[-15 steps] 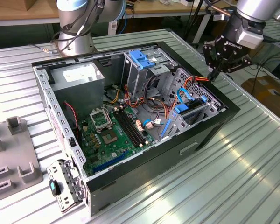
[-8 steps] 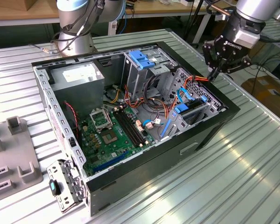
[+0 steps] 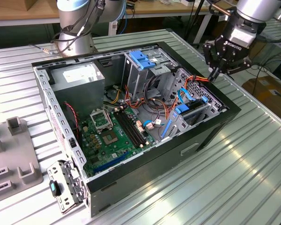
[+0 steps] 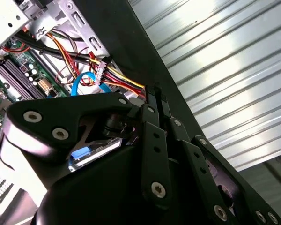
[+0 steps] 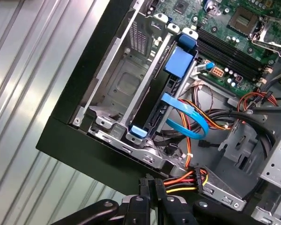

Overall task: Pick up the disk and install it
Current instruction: 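Insert the second disk wire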

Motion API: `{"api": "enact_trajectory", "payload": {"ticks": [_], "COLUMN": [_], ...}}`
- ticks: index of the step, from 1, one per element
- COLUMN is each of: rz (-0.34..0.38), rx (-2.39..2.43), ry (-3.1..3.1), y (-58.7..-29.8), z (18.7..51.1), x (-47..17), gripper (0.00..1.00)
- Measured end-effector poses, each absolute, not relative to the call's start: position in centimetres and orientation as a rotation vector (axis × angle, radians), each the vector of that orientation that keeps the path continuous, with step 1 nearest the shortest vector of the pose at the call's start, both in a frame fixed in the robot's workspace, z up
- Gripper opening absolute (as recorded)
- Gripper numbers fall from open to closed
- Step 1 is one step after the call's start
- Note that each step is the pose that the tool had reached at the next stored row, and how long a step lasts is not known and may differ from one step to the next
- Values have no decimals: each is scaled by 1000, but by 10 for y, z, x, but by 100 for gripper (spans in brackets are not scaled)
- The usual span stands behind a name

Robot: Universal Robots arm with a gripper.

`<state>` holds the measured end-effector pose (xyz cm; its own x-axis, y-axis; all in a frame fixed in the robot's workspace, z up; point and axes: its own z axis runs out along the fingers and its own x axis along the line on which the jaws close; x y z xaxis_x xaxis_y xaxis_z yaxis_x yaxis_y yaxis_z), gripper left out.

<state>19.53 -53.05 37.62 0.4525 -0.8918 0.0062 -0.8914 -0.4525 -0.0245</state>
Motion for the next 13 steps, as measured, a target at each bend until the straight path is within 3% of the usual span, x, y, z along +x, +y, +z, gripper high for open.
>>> {"api": "enact_trajectory", "payload": {"ticks": [13], "rz": [-29], "rx": [-2638], "ry": [1673], "y": [-530], "z": [376], "x": [181], "gripper": [16]}}
